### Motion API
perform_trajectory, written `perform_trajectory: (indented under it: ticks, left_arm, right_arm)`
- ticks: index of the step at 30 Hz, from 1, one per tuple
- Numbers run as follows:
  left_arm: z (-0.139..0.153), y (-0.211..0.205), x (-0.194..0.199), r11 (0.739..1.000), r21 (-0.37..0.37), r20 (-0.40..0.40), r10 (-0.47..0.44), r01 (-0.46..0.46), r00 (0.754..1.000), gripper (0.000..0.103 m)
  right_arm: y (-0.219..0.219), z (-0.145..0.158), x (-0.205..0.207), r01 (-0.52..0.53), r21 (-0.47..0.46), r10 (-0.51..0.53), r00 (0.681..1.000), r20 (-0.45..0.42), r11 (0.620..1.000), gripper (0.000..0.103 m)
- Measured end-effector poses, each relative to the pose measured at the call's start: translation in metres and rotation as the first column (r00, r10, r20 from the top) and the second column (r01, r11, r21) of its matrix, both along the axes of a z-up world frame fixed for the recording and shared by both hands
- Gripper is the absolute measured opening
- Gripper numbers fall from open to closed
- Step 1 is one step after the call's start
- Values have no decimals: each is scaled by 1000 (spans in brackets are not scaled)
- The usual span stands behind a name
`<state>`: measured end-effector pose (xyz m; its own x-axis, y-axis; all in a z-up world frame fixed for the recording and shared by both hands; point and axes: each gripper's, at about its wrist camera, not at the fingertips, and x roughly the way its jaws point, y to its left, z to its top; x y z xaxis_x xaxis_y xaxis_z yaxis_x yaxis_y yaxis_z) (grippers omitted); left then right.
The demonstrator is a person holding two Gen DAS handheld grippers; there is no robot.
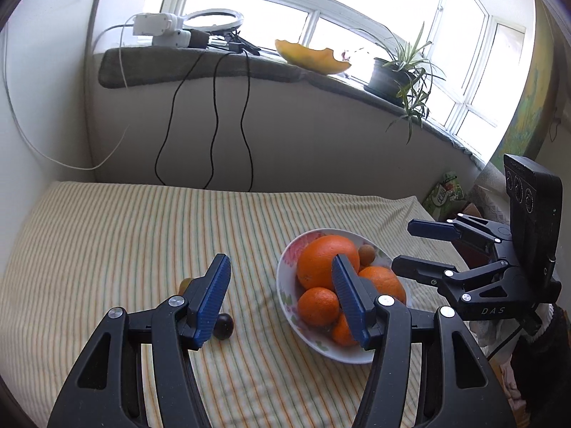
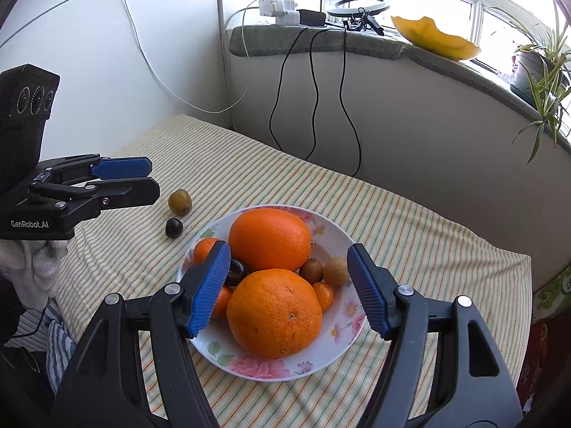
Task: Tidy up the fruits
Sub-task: 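Move the left tool to the greenish kiwi while the right tool moves to the second dark plum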
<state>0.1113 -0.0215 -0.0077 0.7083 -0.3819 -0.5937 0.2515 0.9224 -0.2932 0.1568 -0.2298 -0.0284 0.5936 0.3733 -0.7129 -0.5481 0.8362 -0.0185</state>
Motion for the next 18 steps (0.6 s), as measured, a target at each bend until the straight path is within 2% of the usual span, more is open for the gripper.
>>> perform_trajectory:
  ticks: [10,18]
  left_arm:
    - [-14,57,2,992,-11,-29,122,-123,992,58]
    - [-34,70,12,991,-34,-87,127,-131,988,56]
  right_arm:
    - [35,7,1,-72,-11,72,997,9,997,71]
    - [80,-4,-12,-181,-49,181,983,4,982,71]
